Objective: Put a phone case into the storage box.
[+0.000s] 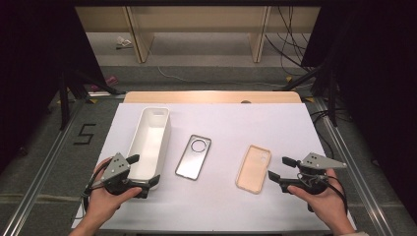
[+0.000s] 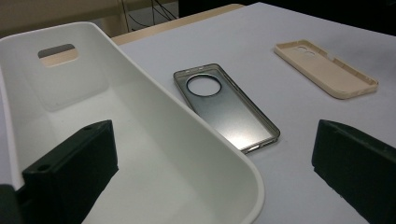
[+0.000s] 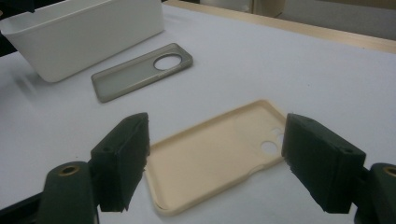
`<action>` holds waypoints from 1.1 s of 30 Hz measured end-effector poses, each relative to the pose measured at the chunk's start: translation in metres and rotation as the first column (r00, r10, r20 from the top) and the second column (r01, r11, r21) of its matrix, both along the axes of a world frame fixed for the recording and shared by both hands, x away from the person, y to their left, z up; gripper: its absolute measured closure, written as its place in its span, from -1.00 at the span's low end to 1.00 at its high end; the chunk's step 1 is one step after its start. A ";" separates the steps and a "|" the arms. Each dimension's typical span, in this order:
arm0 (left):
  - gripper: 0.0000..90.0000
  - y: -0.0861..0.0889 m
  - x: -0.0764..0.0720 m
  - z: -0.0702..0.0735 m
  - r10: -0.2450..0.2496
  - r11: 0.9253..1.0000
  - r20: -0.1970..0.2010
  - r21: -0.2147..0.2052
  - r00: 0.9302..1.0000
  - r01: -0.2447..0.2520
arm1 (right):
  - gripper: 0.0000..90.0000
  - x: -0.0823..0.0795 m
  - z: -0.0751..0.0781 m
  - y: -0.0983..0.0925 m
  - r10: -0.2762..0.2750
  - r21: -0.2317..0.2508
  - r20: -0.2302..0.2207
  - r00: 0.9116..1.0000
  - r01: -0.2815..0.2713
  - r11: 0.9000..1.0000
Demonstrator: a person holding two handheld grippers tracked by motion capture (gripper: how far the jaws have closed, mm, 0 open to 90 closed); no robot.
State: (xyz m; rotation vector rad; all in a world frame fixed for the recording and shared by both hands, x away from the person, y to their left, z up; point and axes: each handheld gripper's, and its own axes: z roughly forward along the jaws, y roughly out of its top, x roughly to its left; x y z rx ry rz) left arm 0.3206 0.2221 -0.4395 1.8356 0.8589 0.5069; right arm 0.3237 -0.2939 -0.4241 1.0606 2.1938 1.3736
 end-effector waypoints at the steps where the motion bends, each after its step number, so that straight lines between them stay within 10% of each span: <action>1: -1.00 0.000 0.000 0.000 0.001 1.000 -0.001 0.000 1.000 -0.001 | -0.46 0.000 0.000 0.000 -0.001 -0.001 -0.001 1.000 0.001 1.000; 12: -0.99 0.000 0.000 0.000 0.002 1.000 -0.003 0.000 1.000 -0.002 | -0.37 0.000 0.000 0.003 0.003 -0.016 0.001 1.000 -0.003 1.000; 21: -0.97 -0.001 -0.001 0.000 -0.003 1.000 -0.001 0.002 1.000 0.003 | 0.69 0.007 0.000 0.032 0.091 -0.042 -0.024 0.996 -0.092 0.995; 25: -0.96 -0.002 -0.001 0.000 -0.005 1.000 -0.004 -0.002 1.000 0.005 | 1.00 0.012 -0.002 0.050 0.153 -0.076 -0.058 0.987 -0.157 0.985; 33: -0.96 -0.003 -0.002 0.000 -0.012 1.000 -0.005 0.002 1.000 0.012 | 1.00 0.034 -0.005 0.108 0.254 -0.119 -0.106 0.961 -0.266 0.957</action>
